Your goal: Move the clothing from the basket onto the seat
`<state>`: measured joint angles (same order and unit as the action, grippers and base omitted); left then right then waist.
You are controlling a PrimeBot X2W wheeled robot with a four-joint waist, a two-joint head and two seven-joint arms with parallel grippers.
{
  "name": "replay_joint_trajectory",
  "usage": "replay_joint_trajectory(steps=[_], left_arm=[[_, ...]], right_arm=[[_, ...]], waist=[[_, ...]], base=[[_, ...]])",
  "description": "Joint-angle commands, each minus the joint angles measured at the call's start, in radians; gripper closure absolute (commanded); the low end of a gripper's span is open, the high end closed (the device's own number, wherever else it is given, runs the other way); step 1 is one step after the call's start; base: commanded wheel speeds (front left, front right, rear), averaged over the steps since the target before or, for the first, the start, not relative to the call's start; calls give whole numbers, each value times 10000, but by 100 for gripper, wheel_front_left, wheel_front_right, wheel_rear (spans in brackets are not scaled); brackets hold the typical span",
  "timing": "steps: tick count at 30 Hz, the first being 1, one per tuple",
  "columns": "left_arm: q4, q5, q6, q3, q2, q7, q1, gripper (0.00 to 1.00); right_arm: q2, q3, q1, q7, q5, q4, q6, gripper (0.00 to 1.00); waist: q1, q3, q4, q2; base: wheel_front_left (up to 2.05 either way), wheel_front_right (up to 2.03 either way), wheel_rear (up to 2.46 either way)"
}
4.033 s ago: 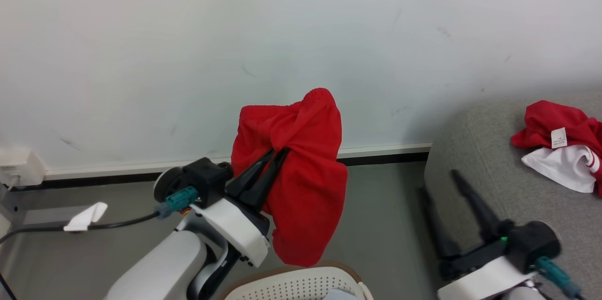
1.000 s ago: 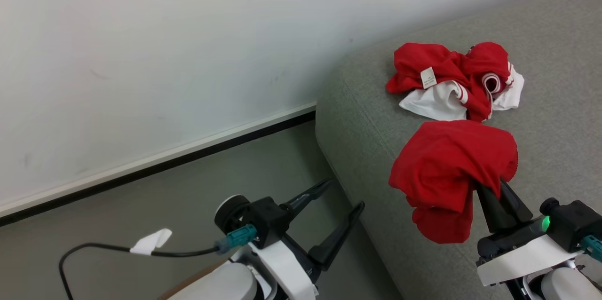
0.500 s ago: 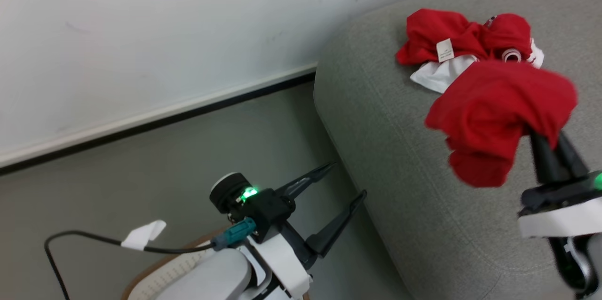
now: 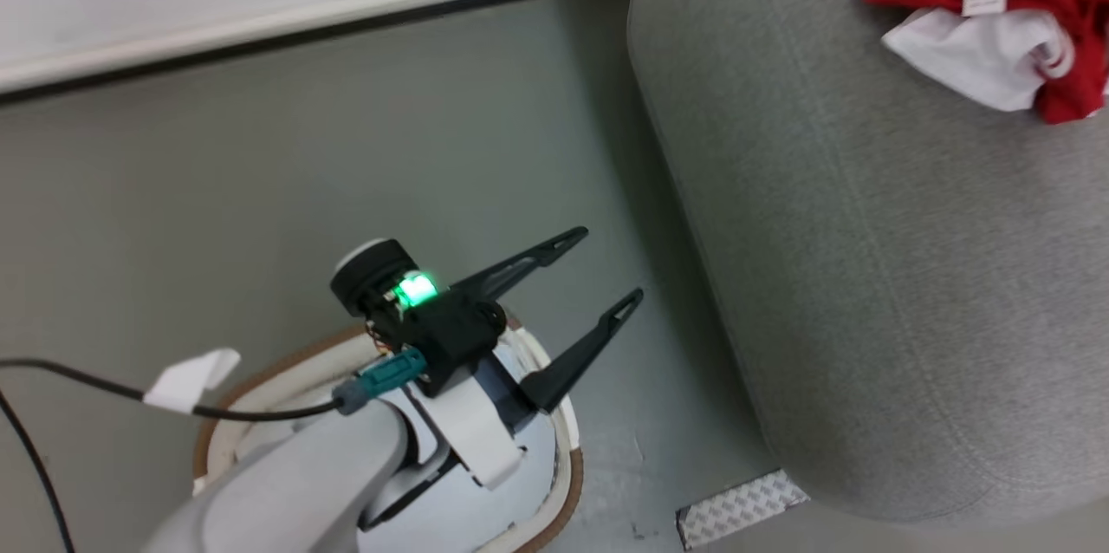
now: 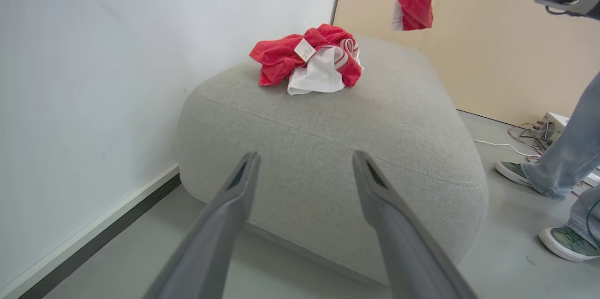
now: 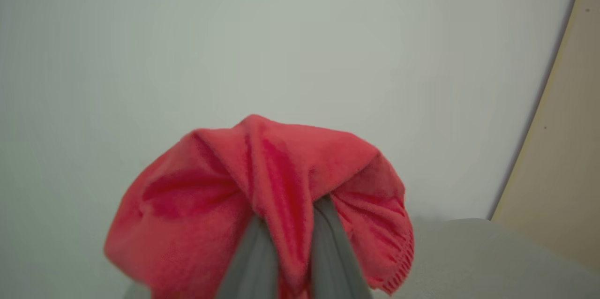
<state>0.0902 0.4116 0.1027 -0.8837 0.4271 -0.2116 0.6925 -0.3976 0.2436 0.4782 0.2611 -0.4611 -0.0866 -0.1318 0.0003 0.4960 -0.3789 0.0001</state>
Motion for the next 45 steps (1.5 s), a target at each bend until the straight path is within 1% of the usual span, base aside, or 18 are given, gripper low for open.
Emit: replay_joint_trajectory(steps=[1, 5, 7, 10, 15, 20, 22, 23, 24, 25, 29, 32, 36, 39, 40, 42, 45], left_arm=[[-86, -123, 9, 59, 138, 29, 146, 0], [-376, -125, -3, 175, 417, 145, 341, 0], [-517, -157, -11, 213, 494, 178, 447, 0], [-650, -159, -46, 267, 579, 228, 550, 0], [-659, -171, -22, 259, 605, 172, 659, 0], [-476, -59, -40, 269, 518, 10, 651, 0], [-364, -12, -57, 265, 459, -57, 596, 0], [-304, 7, -64, 276, 427, -115, 566, 0], [-241, 30, -61, 276, 399, -149, 537, 0], [-181, 55, -73, 277, 360, -185, 512, 0], [134, 173, -112, 275, 111, -339, 341, 0], [402, 218, -155, 307, -98, -439, 105, 0], [813, 389, -207, 435, -362, -514, -338, 0], [1033, 495, -285, 598, -574, -530, -714, 0], [1033, 495, -285, 598, -574, -530, -714, 0], [1074, 560, -325, 778, -724, -537, -966, 0], [1129, 557, -369, 1092, -912, -531, -1408, 0]], right_arm=[[-44, 246, 205, 29, -41, -139, 24, 100], [-152, 1313, 612, 28, 90, -1074, 24, 100], [-183, 1664, 864, 29, 248, -1704, 23, 100], [-248, 1876, 1293, -142, 675, -2645, 23, 100], [-290, 1719, 1962, -775, 1312, -4280, 23, 100], [-357, 1252, 2503, -1761, 1370, -5735, 23, 100], [-394, 1035, 2628, -2296, 1241, -6205, 24, 70], [-381, 929, 2701, -2494, 1165, -6335, 23, 49], [-403, 836, 2744, -2605, 1141, -6428, 24, 20], [-465, 727, 2746, -2746, 1105, -6507, 23, 0], [-756, 271, 2413, -3057, 1072, -6541, 23, 0], [-946, -132, 2028, -3594, 964, -6371, 23, 0], [-1289, -552, 1418, -4694, 811, -5977, 23, 0], [-1528, -772, 854, -5775, 678, -5487, 23, 0], [-1528, -772, 854, -5775, 678, -5487, 23, 0], [-1746, -878, 538, -6359, 625, -4947, 23, 0], [-1973, -971, 43, -6888, 731, -3856, 23, 0]], waist=[[-3, 787, 294, -1], [-3, 1391, 444, -1], [-3, 1653, 535, -1], [-3, 1990, 639, -1], [-3, 2258, 807, -1], [-3, 2165, 1003, -1], [-3, 2019, 1065, -1], [-3, 1937, 1089, -1], [-3, 1830, 1116, -1], [-3, 1732, 1138, -1], [-3, 1096, 1217, -1], [-3, 443, 1252, -1], [-3, -626, 1277, -1], [-3, -1403, 1313, -1], [-3, -1403, 1313, -1], [-3, -1913, 1353, -1], [-3, -2654, 1423, -1]], base=[[0, 0, 0], [0, 0, 0], [0, 0, 0], [0, 0, 0], [0, 0, 0], [0, 0, 0], [0, 0, 0], [0, 0, 0], [0, 0, 0], [0, 0, 0], [0, 0, 0], [0, 0, 0], [0, 0, 0], [0, 0, 0], [0, 0, 0], [0, 0, 0], [0, 0, 0]])
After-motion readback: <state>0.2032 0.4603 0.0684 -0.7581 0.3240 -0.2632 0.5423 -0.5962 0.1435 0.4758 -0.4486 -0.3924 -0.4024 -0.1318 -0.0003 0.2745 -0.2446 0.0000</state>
